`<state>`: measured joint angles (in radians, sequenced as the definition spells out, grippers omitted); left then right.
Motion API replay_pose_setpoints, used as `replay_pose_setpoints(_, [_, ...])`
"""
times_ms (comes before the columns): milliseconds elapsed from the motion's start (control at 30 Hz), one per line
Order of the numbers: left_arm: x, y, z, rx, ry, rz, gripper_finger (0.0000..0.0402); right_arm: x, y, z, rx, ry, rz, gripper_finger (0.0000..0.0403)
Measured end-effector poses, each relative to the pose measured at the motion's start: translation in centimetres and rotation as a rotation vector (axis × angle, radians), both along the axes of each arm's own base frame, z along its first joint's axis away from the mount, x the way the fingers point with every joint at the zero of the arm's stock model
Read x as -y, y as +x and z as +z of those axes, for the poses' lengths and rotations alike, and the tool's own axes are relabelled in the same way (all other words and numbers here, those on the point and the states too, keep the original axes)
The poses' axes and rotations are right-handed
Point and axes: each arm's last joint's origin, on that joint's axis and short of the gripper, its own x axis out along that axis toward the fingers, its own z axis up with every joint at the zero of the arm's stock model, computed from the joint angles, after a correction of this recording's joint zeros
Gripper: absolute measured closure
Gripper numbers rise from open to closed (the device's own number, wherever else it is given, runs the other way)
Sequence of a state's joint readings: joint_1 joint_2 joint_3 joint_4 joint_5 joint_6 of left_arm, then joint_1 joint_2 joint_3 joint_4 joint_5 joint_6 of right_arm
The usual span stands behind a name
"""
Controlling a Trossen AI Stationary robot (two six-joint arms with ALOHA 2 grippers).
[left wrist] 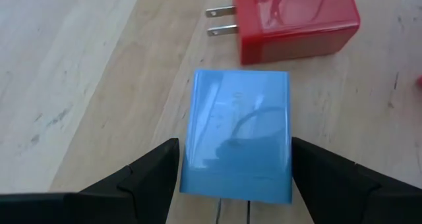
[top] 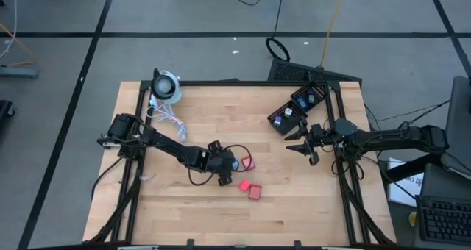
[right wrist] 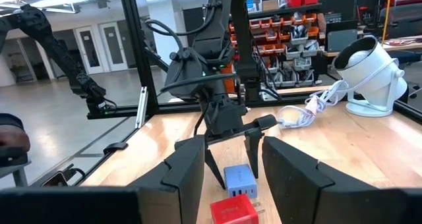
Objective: Pick & Place Office items
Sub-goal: Put the big light blue charger adapter into the bottom black bin
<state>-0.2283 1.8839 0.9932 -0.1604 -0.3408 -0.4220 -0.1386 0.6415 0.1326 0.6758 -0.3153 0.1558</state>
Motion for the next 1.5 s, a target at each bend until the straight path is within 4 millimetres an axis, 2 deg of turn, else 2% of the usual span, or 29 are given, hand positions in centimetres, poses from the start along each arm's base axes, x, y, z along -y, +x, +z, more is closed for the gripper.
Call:
replay_pose_setpoints(100, [-0.2, 0.0, 0.0, -0.017, -0.020, -0.035, 0.0139, 0.0, 0.0, 0.0, 0.000, 0.000, 0.000, 0.0261])
replay_pose_setpoints(233, [-0.9, 0.2, -0.1, -0.029, -0.073, -0.048, 0.0192, 0.0, 0.0, 0.0, 0.000, 0.000, 0.000, 0.0261])
replay_pose_setpoints(433, [-2.0, -0.1, 0.3, -0.067, -0.072, -0.063, 0.0192, 0.0, 0.0, 0.0, 0.000, 0.000, 0.000, 0.0261])
replay_pose_setpoints(567, [-2.7, -0.9, 2.1, -0.070, -0.037, -0.072, 0.0192, 0.0, 0.0, 0.0, -0.003, 0.001, -0.002, 0.0261])
replay_pose_setpoints(633, [-3.1, -0.9, 3.6, -0.014, -0.027, -0.071, 0.0192, 0.0, 0.1, -0.2, -0.014, 0.002, -0.006, 0.0261])
replay_pose_setpoints(767, [-3.7, -1.1, 6.4, 0.093, 0.087, -0.055, 0.0192, 0.2, 0.5, -0.6, -0.047, 0.032, -0.088, 0.0261])
replay_pose_setpoints(900, [-3.8, -0.7, 7.4, 0.133, 0.270, -0.130, 0.0192, 0.4, 1.1, -1.5, -0.114, 0.042, -0.191, 0.0261])
replay_pose_setpoints(1133, [-4.1, 0.4, 8.4, 0.152, 0.593, -0.256, 0.0192, 0.6, 2.3, -2.6, -0.143, 0.084, -0.196, 0.0261])
replay_pose_setpoints(1333, [-4.1, 0.9, 9.3, 0.192, 0.708, -0.284, 0.0192, 1.2, 3.2, -3.4, -0.142, 0.223, -0.373, 0.0261])
replay_pose_setpoints(1500, [-4.2, 1.2, 9.8, 0.233, 0.726, -0.270, 0.0192, 1.5, 4.7, -3.3, -0.141, 0.285, -0.349, 0.0261])
